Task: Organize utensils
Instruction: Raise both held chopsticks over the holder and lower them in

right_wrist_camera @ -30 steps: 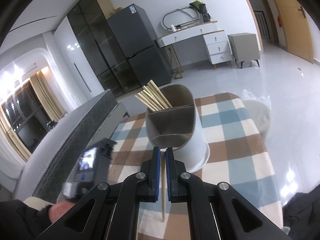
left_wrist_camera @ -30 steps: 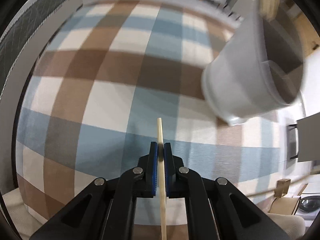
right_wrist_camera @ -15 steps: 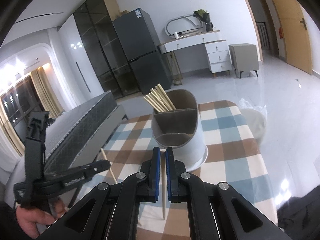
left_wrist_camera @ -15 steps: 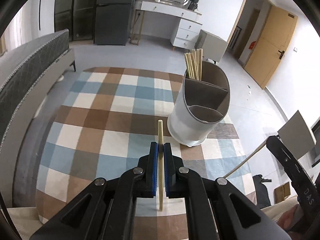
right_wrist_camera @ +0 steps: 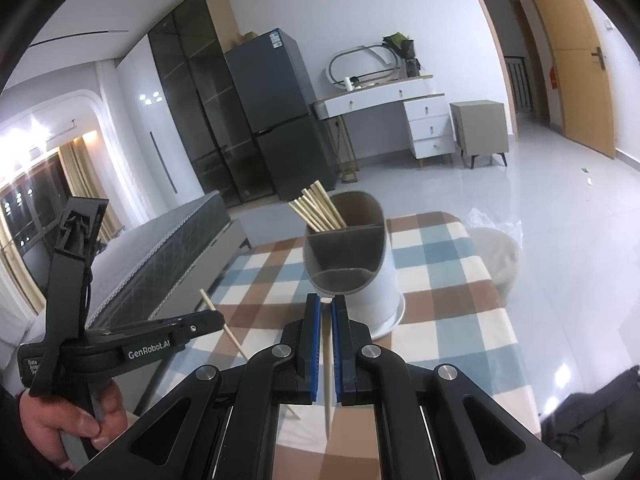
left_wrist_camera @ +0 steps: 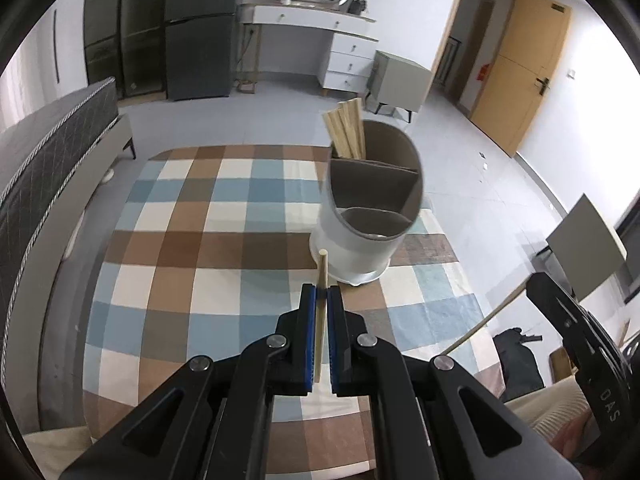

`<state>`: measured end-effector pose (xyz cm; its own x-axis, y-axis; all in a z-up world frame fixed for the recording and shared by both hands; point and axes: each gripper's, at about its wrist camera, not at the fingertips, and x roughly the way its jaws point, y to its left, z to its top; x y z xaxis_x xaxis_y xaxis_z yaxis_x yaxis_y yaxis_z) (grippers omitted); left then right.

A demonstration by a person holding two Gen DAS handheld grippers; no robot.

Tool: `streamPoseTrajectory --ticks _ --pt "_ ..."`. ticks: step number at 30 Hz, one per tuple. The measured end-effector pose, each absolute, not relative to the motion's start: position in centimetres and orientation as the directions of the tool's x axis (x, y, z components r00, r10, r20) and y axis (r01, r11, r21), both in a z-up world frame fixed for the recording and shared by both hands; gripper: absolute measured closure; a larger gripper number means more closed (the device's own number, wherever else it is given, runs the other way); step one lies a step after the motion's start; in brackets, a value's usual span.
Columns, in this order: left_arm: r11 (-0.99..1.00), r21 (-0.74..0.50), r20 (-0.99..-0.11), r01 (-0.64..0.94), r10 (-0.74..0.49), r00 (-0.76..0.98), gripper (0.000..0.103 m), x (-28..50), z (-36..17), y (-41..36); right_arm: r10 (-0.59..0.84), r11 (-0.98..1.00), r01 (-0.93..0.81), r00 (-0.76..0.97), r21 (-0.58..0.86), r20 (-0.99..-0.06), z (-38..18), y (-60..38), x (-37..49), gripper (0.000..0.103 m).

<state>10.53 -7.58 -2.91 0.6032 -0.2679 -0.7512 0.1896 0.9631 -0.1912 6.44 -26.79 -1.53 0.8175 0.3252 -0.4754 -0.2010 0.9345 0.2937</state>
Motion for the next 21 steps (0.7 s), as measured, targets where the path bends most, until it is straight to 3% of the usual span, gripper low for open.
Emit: streamPoseTrajectory --ticks 14,21 --pt "0.910 -0.321 -0.676 0.261 -0.413 0.610 0.102 12.4 3.5 -8.9 0.279 0.959 -0.225 0.850 0.171 -0.447 3.1 -28.3 9.1 0.098" --pt "0.852 -0.479 -0.585 0.212 -0.490 0.646 0.102 16.5 7.2 -6.8 0.277 0.961 -0.256 0.881 0.107 -0.384 8.4 -28.8 12.4 0.098"
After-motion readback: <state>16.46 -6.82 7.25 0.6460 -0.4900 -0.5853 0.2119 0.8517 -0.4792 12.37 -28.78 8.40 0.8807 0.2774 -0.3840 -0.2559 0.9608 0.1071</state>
